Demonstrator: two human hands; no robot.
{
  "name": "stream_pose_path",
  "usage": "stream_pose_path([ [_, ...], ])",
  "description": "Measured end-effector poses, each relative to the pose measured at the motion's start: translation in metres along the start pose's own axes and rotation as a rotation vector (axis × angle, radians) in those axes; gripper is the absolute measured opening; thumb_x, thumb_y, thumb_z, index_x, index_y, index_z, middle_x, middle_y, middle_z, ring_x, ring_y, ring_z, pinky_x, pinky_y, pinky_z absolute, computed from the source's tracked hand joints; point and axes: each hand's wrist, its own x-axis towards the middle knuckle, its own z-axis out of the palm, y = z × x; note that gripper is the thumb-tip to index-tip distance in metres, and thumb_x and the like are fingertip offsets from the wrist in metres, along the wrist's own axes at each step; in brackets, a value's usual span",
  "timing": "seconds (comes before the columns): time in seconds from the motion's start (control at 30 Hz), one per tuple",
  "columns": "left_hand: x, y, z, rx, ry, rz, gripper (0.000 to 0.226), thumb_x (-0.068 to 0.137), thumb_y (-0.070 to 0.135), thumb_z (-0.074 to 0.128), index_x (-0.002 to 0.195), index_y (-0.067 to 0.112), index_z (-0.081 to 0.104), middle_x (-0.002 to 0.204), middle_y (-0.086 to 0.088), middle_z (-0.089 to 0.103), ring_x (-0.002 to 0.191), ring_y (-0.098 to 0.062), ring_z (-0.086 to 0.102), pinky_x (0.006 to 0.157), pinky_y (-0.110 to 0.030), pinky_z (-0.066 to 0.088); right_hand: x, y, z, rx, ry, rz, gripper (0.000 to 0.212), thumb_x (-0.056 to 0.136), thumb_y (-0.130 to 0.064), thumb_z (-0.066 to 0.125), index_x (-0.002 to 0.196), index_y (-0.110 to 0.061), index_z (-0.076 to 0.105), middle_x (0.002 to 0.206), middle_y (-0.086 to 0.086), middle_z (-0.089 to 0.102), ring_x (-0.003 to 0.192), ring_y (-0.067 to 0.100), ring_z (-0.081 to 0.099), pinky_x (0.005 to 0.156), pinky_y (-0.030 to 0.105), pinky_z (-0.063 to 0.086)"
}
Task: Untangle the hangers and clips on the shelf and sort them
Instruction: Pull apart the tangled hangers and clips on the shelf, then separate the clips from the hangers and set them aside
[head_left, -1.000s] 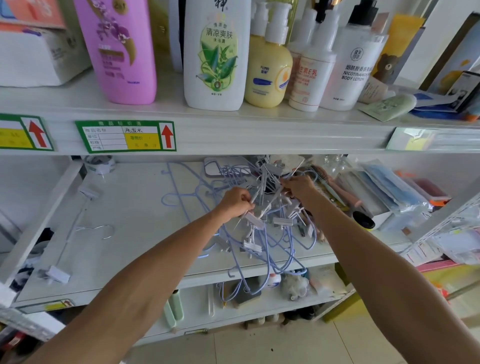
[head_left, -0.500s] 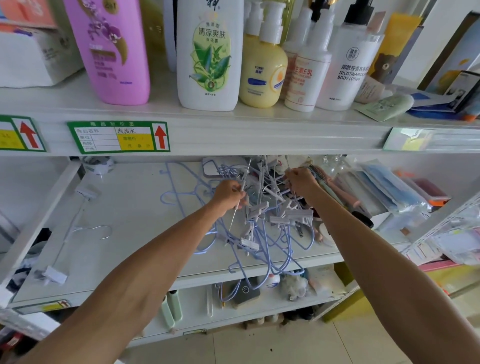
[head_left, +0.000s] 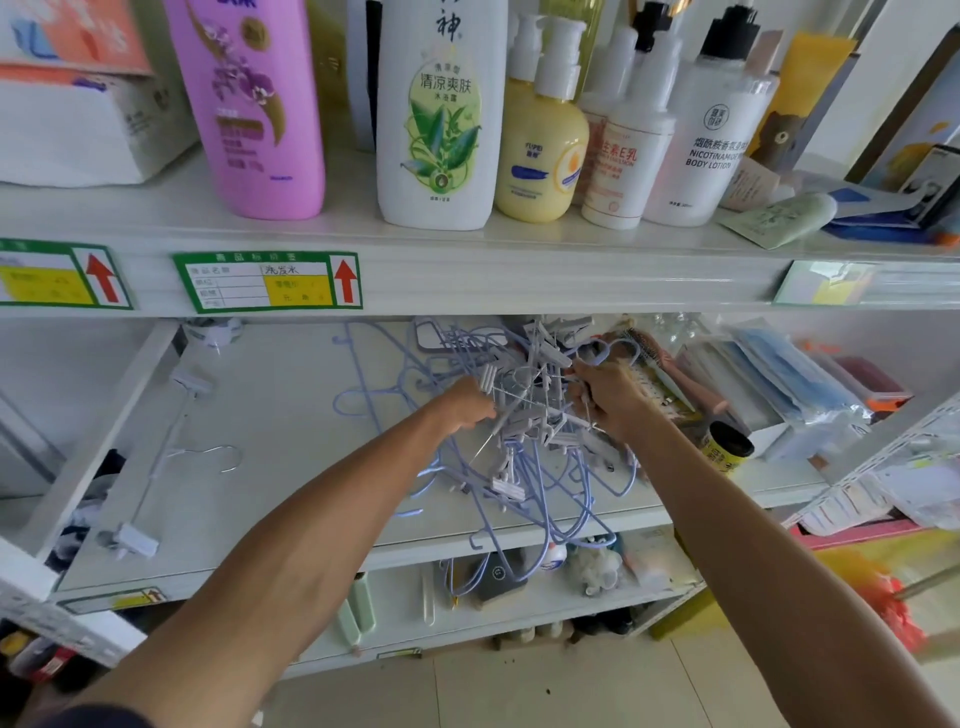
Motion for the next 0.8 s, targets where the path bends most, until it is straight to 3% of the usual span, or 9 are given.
stream_pose_path([
  [0.1,-0.009,-0.011,-0.012,-0.051,-0.064,-0.035,0.044,0.088,0.007,0.064,0.125,-0.007,0.045,0.092,-0.016,0.054,0.087,-0.024,0.061,0.085,-0.035,0.056,-0.009,-0.002,0.021,0.027,0.000,-0.026,0.031,0.105,-0.026,0.046,0.086,-0.006,0.060,0.054,0.006,0.047,0.036,0.011,0.038,0.044,0.025,0.028],
  [0.13,-0.009,-0.015,-0.017,-0.089,-0.065,-0.040,0.038,0.089,0.010,0.063,0.120,-0.006,0.048,0.093,-0.016,0.056,0.088,-0.026,0.063,0.086,-0.038,0.056,-0.010,-0.003,0.027,0.025,0.003,-0.037,0.031,0.105,-0.025,0.046,0.084,-0.006,0.059,0.052,0.004,0.049,0.036,0.011,0.037,0.045,0.026,0.027],
  [0.2,-0.020,-0.018,-0.027,-0.201,0.024,-0.024,0.025,0.095,0.024,0.053,0.107,0.002,0.055,0.088,-0.012,0.060,0.077,-0.024,0.064,0.071,-0.034,0.057,-0.011,-0.006,0.039,-0.009,0.012,-0.063,0.032,0.104,-0.027,0.047,0.082,-0.008,0.061,0.054,0.005,0.051,0.037,0.013,0.037,0.041,0.024,0.025],
  [0.3,-0.045,-0.021,-0.045,-0.484,0.164,-0.007,0.041,0.099,0.042,0.040,0.093,0.008,0.063,0.071,-0.007,0.066,0.055,-0.019,0.063,0.053,-0.024,0.042,-0.012,-0.006,0.063,-0.043,0.034,-0.078,0.031,0.103,-0.029,0.049,0.083,-0.010,0.064,0.058,0.007,0.052,0.042,0.019,0.038,0.044,0.026,0.025],
  [0.4,-0.071,-0.031,-0.067,-0.617,0.049,0.062,0.052,0.098,0.052,0.044,0.080,0.009,0.068,0.064,-0.006,0.067,0.050,-0.016,0.062,0.048,-0.020,0.035,-0.017,-0.007,0.099,-0.047,0.031,-0.113,0.032,0.102,-0.030,0.051,0.083,-0.011,0.067,0.058,0.006,0.055,0.046,0.019,0.045,0.047,0.028,0.032],
  [0.47,-0.089,-0.047,-0.087,-0.630,-0.008,0.065,0.045,0.097,0.045,0.052,0.078,0.007,0.068,0.061,-0.005,0.065,0.046,-0.014,0.058,0.044,-0.017,0.034,-0.023,-0.006,0.130,-0.062,0.001,-0.138,0.032,0.102,-0.027,0.052,0.079,-0.011,0.067,0.060,0.007,0.056,0.043,0.015,0.047,0.045,0.024,0.034],
  [0.57,-0.112,-0.082,-0.125,-0.587,0.071,0.070,0.029,0.098,0.020,0.055,0.076,0.006,0.066,0.052,0.000,0.062,0.039,-0.010,0.052,0.043,-0.016,0.032,-0.038,-0.006,0.185,-0.103,-0.074,-0.133,0.033,0.102,-0.027,0.051,0.076,-0.011,0.065,0.053,0.004,0.056,0.033,0.007,0.045,0.038,0.015,0.032],
  [0.63,-0.131,-0.105,-0.152,-0.584,0.122,0.060,0.024,0.097,0.020,0.058,0.079,0.007,0.068,0.058,-0.001,0.066,0.045,-0.010,0.058,0.045,-0.018,0.034,-0.050,-0.007,0.221,-0.122,-0.155,-0.114,0.033,0.102,-0.029,0.051,0.079,-0.011,0.065,0.048,-0.001,0.057,0.032,0.006,0.045,0.037,0.014,0.031],
  [0.8,-0.176,-0.142,-0.214,-0.733,0.273,0.160,0.022,0.096,0.025,0.061,0.087,0.007,0.071,0.079,-0.009,0.072,0.067,-0.019,0.068,0.057,-0.025,0.046,-0.084,-0.003,0.306,-0.200,-0.339,-0.035,0.032,0.099,-0.036,0.056,0.082,-0.009,0.060,0.063,0.009,0.056,0.040,0.012,0.042,0.038,0.018,0.034],
])
